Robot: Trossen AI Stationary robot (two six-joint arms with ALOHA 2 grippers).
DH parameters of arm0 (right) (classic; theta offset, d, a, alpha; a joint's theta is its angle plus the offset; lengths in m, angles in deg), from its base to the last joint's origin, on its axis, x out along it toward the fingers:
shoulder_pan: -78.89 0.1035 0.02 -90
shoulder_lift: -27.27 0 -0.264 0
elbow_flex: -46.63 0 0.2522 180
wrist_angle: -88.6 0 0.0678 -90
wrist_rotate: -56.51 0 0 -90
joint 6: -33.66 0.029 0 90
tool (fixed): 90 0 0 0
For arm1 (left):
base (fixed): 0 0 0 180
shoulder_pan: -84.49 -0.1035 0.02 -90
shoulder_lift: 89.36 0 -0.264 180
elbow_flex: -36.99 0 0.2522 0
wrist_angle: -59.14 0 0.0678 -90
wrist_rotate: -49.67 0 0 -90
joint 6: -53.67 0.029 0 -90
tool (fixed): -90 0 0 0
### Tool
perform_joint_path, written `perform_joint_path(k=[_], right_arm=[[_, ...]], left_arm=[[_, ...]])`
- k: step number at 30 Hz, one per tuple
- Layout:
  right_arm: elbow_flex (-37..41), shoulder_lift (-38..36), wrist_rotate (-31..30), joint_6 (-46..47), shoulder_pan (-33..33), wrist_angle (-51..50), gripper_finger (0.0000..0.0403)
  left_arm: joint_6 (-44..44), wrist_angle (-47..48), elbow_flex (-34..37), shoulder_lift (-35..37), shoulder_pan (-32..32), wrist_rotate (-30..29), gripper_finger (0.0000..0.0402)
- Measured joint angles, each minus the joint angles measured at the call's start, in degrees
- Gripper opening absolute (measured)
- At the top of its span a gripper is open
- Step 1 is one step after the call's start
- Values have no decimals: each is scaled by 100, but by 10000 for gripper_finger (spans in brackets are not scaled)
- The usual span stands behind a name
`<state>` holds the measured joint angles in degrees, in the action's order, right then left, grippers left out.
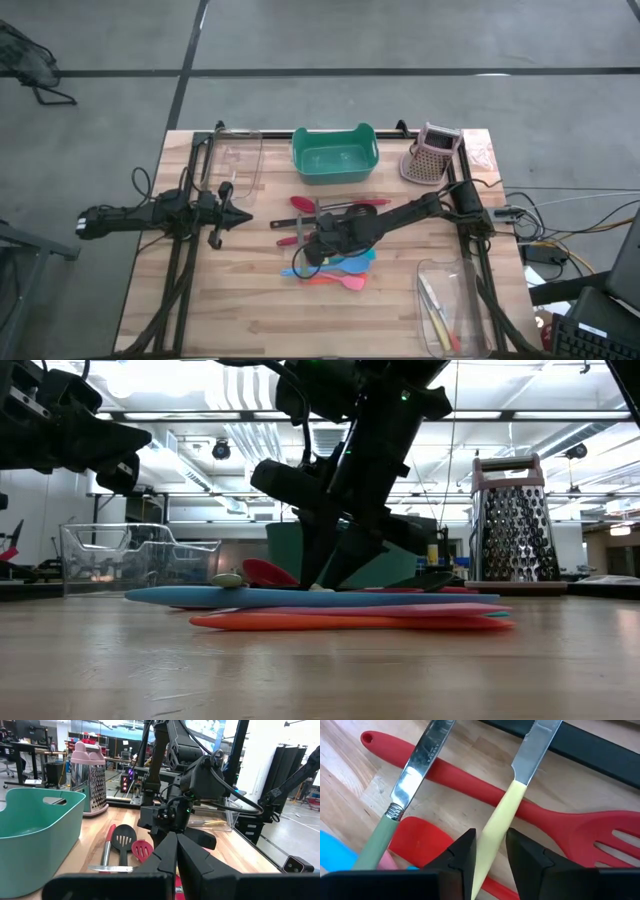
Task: Pick & Place Kitchen Items
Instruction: Put the yellow knife into the bottom transparent bin
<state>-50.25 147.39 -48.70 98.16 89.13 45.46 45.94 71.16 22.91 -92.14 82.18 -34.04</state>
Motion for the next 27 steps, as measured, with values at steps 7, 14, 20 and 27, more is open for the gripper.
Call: perform_joint_path(k=[7,14,20,27], right_arm=[[16,0,36,-19,2,-2,132],[45,0,30,-16,4,-9,157],[123,0,25,34,2,0,154],[254,-13,-5,217,2,66,111]], left_arm=[[0,0,0,0,0,1,14],[0,0,0,0,0,-1,14],[0,1,0,0,-2,0,14],[0,0,0,0,-2,1,14]])
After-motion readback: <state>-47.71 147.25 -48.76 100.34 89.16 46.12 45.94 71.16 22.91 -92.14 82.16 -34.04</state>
